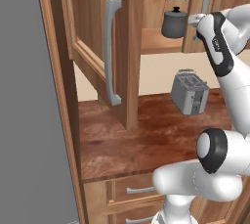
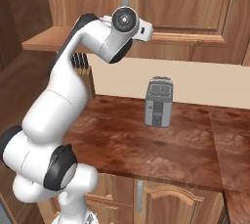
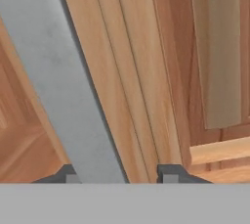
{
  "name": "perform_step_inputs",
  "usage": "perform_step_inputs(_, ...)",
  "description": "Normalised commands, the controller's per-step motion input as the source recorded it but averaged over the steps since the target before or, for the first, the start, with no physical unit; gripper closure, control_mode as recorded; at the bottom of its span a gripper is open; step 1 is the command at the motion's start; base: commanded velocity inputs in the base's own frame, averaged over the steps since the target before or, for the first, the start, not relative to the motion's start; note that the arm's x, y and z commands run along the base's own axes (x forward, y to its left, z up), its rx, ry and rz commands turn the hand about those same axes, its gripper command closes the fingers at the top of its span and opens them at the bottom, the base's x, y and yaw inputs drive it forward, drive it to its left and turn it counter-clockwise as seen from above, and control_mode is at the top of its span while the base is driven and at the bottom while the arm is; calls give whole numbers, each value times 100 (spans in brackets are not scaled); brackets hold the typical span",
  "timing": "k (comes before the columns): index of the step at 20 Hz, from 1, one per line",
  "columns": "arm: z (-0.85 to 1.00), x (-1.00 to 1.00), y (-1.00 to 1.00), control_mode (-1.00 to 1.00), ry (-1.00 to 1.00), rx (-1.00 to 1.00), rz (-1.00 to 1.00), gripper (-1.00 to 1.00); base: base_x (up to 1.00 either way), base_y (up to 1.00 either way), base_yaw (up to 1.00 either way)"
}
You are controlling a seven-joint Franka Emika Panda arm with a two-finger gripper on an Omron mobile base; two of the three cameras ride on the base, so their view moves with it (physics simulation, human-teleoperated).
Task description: Open the cabinet, pick the kettle from the cabinet, and place it in the sink.
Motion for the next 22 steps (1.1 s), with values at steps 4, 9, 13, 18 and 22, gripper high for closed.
perform_step_inputs(4,5,7,15,-100,-4,0,-1,100,0,0,0)
perform_step_inputs(9,3,0,11,-100,2,0,0,100,0,0,0)
perform_step_inputs(13,7,-1,6,-100,8,0,0,100,0,0,0)
perform_step_inputs(18,8,-10,1,-100,7,0,0,100,0,0,0)
perform_step_inputs(22,3,-26,0,-100,0,0,0,100,0,0,0)
